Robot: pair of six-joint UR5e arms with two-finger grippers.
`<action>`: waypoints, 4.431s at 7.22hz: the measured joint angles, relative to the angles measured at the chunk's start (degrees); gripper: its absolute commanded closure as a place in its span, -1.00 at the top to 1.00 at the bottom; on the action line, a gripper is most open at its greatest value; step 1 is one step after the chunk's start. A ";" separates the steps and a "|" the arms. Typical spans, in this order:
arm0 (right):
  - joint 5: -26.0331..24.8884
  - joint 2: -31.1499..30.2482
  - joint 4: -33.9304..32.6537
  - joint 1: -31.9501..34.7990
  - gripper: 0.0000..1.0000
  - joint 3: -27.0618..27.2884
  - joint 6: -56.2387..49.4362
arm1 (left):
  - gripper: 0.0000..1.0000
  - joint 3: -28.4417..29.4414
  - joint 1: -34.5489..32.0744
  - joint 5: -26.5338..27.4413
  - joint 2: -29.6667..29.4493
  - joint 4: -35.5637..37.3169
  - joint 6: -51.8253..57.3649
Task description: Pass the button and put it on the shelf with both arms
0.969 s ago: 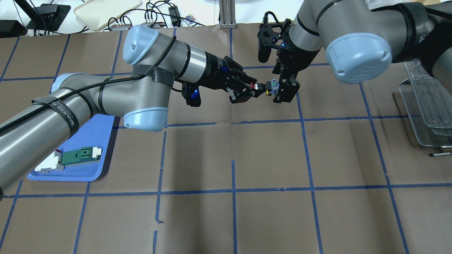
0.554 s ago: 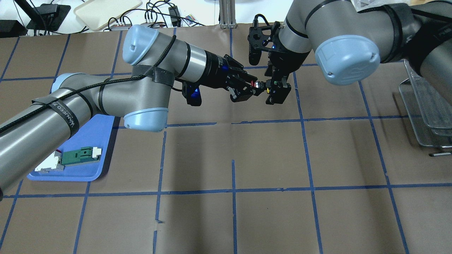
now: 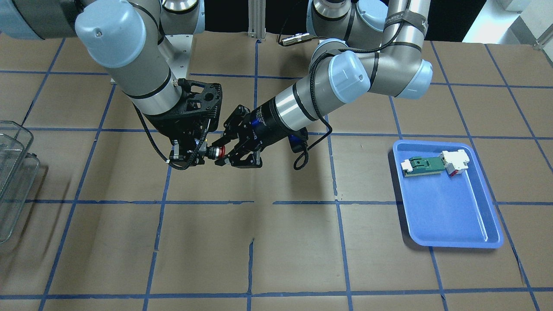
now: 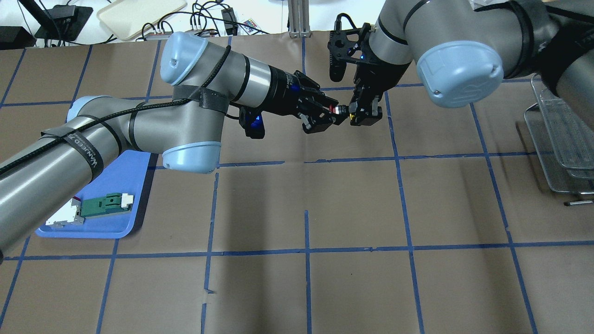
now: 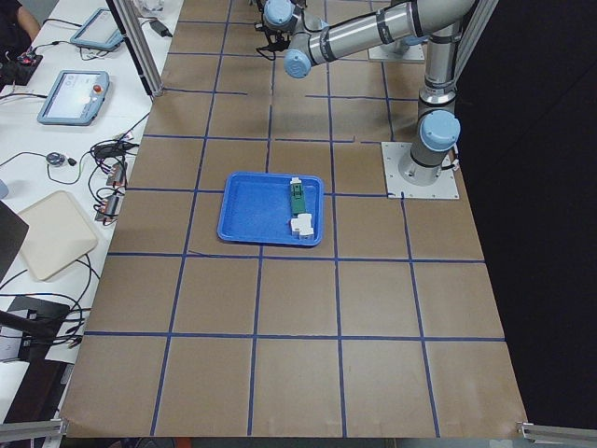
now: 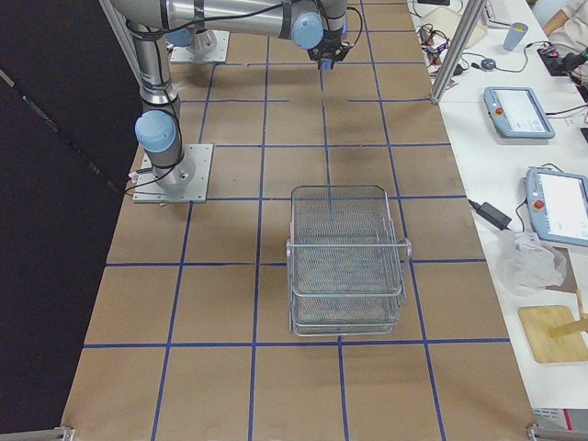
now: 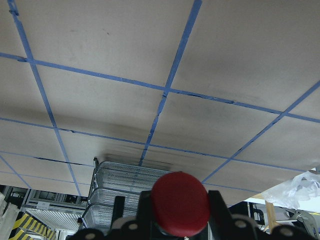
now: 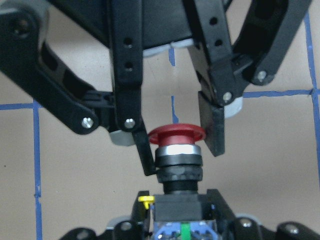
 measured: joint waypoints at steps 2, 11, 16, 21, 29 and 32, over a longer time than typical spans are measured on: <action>-0.07 -0.03 -0.06 -0.04 -1.00 -0.27 0.05 | -0.30 -0.03 0.00 -0.07 0.26 0.25 -0.08; -0.81 -0.27 -0.18 -1.37 -1.00 -0.93 -0.46 | 1.00 0.89 2.05 0.23 2.06 0.68 -0.14; -4.62 0.78 -1.28 -27.51 -1.00 -1.55 -18.50 | 1.00 1.58 15.50 11.84 2.19 -5.52 33.01; -5.46 6.43 -6.24 -48.71 0.98 -0.97 -40.49 | 1.00 7.31 22.67 38.00 7.98 -34.38 88.53; -4.70 -6.05 10.16 -29.40 1.00 0.82 -6.67 | 1.00 6.69 18.51 47.40 18.88 -51.42 119.41; -5.25 -8.07 10.62 -11.07 1.00 0.82 27.10 | 1.00 6.81 17.76 45.96 20.08 -51.93 121.74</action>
